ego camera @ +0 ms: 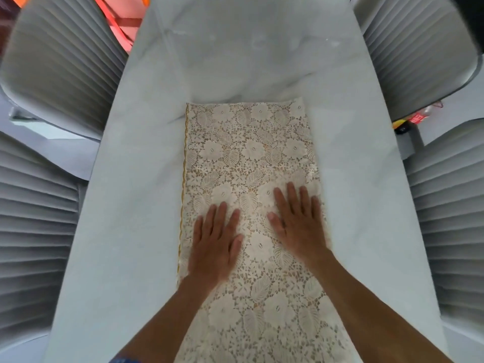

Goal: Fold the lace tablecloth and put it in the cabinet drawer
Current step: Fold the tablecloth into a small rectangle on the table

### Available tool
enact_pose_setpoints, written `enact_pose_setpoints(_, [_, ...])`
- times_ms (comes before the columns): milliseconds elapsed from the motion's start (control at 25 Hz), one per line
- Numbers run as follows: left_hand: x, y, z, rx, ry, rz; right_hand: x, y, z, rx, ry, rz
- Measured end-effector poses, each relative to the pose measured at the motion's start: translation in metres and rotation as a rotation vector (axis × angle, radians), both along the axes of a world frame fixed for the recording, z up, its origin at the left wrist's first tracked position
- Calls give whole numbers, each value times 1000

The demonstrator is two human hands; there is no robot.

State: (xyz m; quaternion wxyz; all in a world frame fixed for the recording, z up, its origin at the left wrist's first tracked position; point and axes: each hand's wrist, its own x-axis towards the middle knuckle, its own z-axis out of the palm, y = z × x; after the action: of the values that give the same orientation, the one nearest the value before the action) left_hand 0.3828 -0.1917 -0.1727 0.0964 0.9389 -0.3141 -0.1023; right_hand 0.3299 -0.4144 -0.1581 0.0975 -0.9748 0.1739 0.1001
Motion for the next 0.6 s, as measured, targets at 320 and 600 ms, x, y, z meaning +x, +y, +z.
enact_pose_setpoints(320, [-35,30,15,53,83,32,-170,71,4,4,-9,-97])
enact_pose_setpoints(600, [-265,169,37,85,168,263,-305,117,30,31,78,-94])
